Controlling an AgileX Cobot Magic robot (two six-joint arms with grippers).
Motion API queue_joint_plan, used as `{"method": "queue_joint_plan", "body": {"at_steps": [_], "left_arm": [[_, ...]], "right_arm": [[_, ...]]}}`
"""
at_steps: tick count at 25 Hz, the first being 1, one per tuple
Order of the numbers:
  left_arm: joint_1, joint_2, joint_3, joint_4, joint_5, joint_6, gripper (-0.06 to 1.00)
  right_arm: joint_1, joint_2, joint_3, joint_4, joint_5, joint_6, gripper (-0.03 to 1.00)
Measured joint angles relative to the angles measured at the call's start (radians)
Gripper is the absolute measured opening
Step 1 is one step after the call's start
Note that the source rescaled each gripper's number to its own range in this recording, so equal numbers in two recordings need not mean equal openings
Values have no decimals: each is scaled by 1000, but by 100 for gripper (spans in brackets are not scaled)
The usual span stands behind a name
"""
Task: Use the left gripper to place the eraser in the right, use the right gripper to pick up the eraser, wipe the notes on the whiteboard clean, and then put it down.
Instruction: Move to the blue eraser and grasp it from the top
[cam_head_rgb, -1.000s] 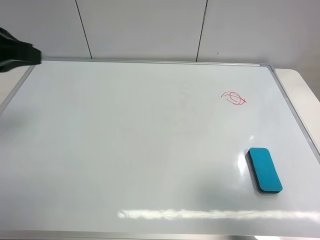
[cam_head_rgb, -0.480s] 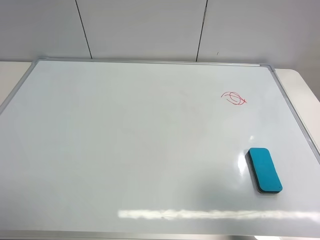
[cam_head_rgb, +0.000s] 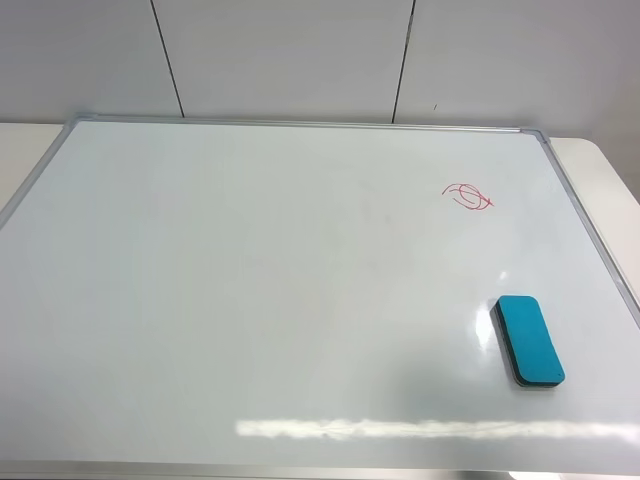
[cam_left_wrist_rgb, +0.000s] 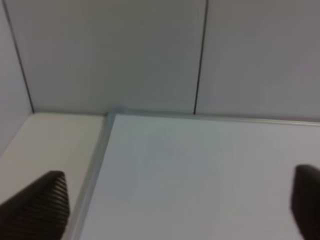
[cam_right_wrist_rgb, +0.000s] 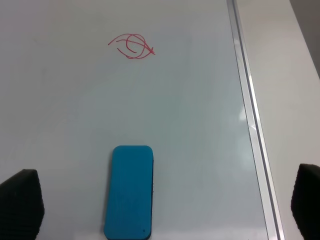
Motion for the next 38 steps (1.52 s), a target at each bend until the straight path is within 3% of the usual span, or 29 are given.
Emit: {"method": "queue_joint_plan", "body": {"at_steps": [2, 4, 9, 15, 21, 24, 28, 38], "left_arm": [[0, -31, 0, 26, 74, -70, 95], [0, -37, -1, 46, 199, -106, 99], [0, -37, -1, 71, 289, 28, 99], [0, -38, 24, 28, 301, 245, 99], [0, -38, 131, -51, 323, 312, 99], [0, -38, 137, -65, 291, 310, 99], [0, -38, 152, -160, 234, 265, 99], [0, -38, 159, -142, 234, 215, 99]], "right_arm": [[0, 0, 0, 0, 0, 0, 100], [0, 0, 0, 0, 0, 0, 100], [0, 0, 0, 0, 0, 0, 100], [0, 0, 0, 0, 0, 0, 100], [0, 0, 0, 0, 0, 0, 100], [0, 0, 0, 0, 0, 0, 100], [0, 0, 0, 0, 0, 0, 100], [0, 0, 0, 0, 0, 0, 100]]}}
